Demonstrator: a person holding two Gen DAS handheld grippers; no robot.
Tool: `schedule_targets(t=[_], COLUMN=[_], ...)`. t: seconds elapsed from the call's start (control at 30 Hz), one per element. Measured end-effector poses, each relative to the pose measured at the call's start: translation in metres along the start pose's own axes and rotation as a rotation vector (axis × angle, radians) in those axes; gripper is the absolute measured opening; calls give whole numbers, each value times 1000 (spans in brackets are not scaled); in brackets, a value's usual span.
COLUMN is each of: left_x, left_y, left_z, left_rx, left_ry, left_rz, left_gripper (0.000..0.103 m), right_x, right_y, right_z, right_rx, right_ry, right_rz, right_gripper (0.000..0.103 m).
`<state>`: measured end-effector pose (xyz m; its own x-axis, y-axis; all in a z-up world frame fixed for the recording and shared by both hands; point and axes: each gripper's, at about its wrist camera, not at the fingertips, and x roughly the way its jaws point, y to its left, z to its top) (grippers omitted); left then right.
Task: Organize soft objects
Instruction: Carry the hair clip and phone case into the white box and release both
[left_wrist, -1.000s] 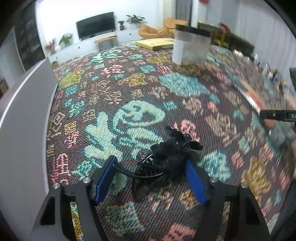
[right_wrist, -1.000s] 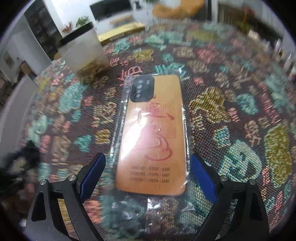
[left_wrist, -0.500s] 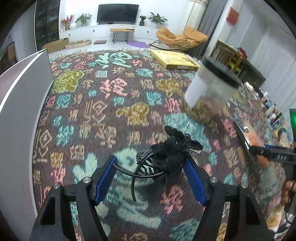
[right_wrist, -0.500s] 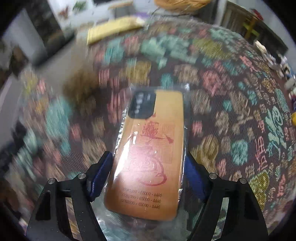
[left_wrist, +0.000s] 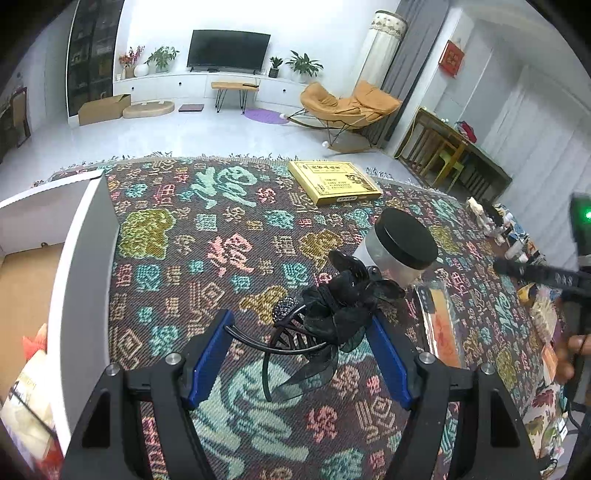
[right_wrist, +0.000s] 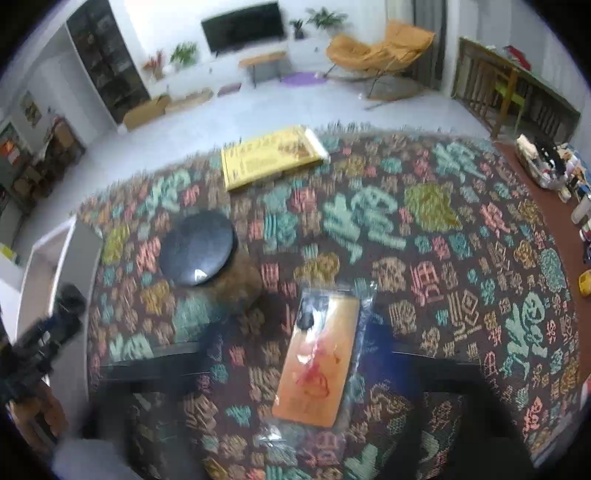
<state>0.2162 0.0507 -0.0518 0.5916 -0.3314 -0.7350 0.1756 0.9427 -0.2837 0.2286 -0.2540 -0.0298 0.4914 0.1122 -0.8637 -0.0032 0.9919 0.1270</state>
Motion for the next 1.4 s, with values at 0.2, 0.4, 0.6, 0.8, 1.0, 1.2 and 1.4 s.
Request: schedule_targets(t=[0.2,0.4,0.6,0.8,1.0,1.2,1.4], left_x=[-7,-3,-2,-41,-123,-189,-226], left_y=[3,5,17,29,79,158,216], left_z=[-21,-32,-29,-12,-16,-60,-111], left_rx=[-35,1,-24,-40,-39,-68,-139], left_ry=[5,30,44,-14,-84,-48,0], left_rz=[-24,24,28,-17,63,336,563], left_gripper=[73,73,73,73,73,76,91], right_x=[75,142,119,25,-62,-88,-65], right_y=[-25,-5,-23,-31,111,304,423], right_z=[-35,-58,-41,-10,9,-27,-77], right_rx=[120,105,149,249,27,-171,-266], right_ry=[156,191,209,10,-57,26,113], right_rz=[-91,-206,-165,7,259,580,723], right_gripper=[96,102,76,76,77,79,93])
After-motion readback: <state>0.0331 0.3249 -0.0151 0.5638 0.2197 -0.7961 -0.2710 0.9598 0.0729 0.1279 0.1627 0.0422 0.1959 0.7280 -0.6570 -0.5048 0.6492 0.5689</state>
